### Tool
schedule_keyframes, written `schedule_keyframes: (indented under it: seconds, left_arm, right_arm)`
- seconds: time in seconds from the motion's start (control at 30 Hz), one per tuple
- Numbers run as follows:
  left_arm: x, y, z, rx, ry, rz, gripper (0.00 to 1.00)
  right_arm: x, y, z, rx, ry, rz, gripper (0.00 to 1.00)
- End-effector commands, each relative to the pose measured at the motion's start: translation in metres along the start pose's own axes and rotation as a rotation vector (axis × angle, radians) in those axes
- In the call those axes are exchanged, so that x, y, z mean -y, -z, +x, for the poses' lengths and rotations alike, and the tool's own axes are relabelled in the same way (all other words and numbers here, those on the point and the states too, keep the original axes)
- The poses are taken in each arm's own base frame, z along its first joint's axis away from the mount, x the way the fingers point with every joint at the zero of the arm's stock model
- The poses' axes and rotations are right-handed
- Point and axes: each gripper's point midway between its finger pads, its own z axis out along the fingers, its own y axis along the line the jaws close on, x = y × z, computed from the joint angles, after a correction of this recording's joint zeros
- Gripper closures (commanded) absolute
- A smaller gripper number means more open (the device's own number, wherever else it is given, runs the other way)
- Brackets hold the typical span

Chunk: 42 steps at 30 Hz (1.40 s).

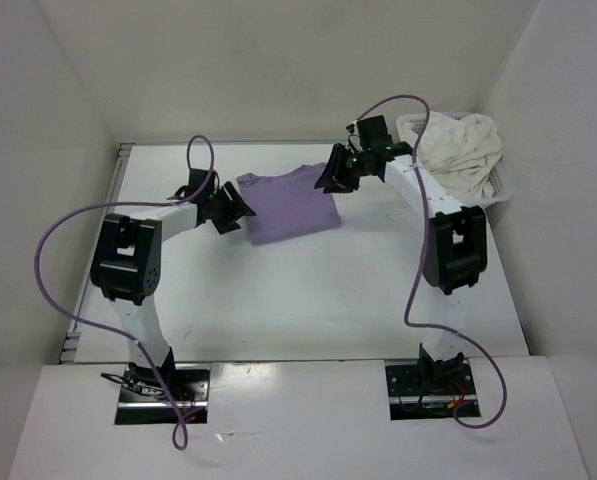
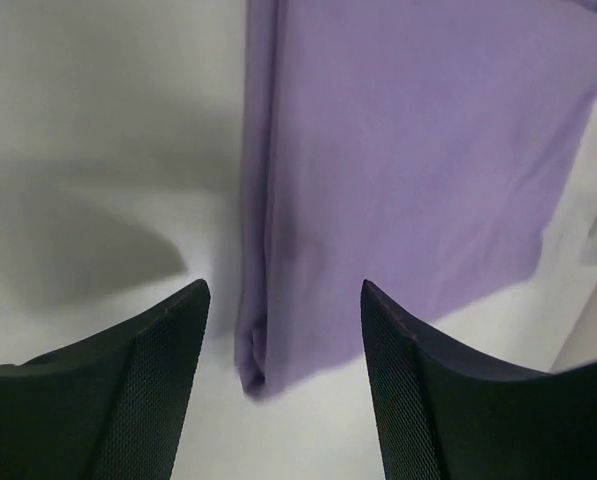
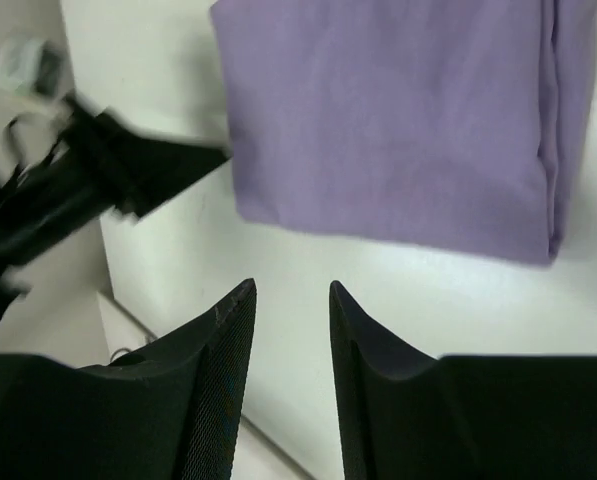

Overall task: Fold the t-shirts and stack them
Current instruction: Put the neatly folded tshirt into the corner of the board with the left arm

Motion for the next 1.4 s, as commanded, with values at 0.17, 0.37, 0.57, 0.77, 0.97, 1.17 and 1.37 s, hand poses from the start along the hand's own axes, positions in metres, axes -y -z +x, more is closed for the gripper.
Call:
schedule_keyframes:
  seconds: [0.17,0.37,0.57,0.77,0.97,1.17,1.37]
  left_arm:
    - [-0.001,-0.071,-0.021,-0.034,-0.007,0.026,0.49]
    - [0.059,-0.083,-0.052,0.026,-0.028,0.138,0.93]
    - [0.063,-0.043,-0.14,0.189,0.028,0.146,1.0]
    - [-0.042,0.04,-0.237,0.39,0.158,0.042,1.0]
    - [-0.139,0.108,-0.267,0.561,0.311,-0.056,0.51]
    - [-0.158,0.104,-0.219,0.459,0.383,-0.054,0.0]
    - [-0.159,0.132,-0.171,0.487,0.41,-0.096,0.0]
  right_arm:
    - [-0.014,0.094,0.006,0.143,0.036,-0.059,0.58]
    - [-0.004,0.118,0.032,0.155,0.019,-0.047,0.56]
    - [0.015,0.107,0.062,0.099,-0.023,-0.039,0.56]
    - [0.018,0.106,0.068,0.091,-0.028,-0.035,0.56]
    - [0.02,0.097,0.07,0.05,-0.043,-0.052,0.56]
    - [0.018,0.093,0.064,0.047,-0.023,-0.06,0.49]
    - [0.022,0.093,0.05,0.108,-0.032,-0.018,0.53]
